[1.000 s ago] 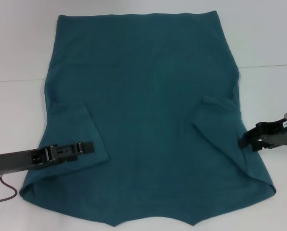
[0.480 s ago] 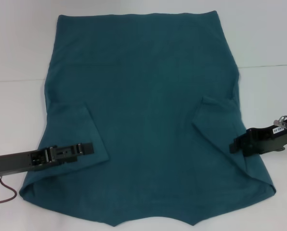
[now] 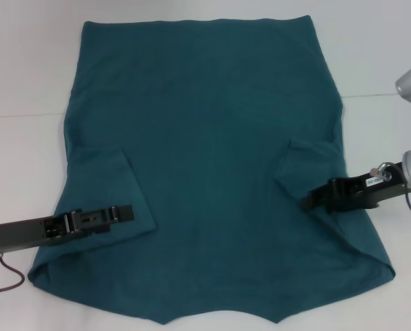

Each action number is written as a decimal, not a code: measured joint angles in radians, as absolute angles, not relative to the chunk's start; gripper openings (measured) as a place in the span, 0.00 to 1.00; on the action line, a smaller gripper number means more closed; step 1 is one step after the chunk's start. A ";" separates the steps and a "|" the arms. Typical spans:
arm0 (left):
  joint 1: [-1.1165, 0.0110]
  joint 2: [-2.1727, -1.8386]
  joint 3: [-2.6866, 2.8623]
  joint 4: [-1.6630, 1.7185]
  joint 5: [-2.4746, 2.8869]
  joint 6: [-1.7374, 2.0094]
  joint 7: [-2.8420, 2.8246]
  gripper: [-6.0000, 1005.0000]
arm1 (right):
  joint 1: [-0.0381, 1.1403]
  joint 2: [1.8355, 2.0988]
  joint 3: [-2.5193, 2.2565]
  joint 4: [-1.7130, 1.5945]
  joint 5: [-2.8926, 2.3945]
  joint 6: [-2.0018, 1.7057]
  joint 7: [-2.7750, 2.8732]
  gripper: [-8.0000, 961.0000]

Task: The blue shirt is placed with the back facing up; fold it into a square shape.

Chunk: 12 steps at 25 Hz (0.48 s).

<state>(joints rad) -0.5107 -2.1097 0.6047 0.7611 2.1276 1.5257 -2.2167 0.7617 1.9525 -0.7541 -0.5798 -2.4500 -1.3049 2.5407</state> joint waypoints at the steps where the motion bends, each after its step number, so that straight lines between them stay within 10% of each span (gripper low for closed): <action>1: -0.511 -2.110 0.605 0.761 2.128 1.525 -2.217 0.91 | 0.763 1.954 -0.756 -0.580 -2.439 -1.316 2.519 0.51; 12: -0.511 -2.104 0.590 0.761 2.134 1.525 -2.238 0.91 | 0.769 1.952 -0.734 -0.590 -2.419 -1.373 2.469 0.51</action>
<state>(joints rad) -0.5108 -2.1037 0.5900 0.7607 2.1335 1.5247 -2.2379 0.7691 1.9523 -0.7340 -0.5895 -2.4188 -1.3727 2.4693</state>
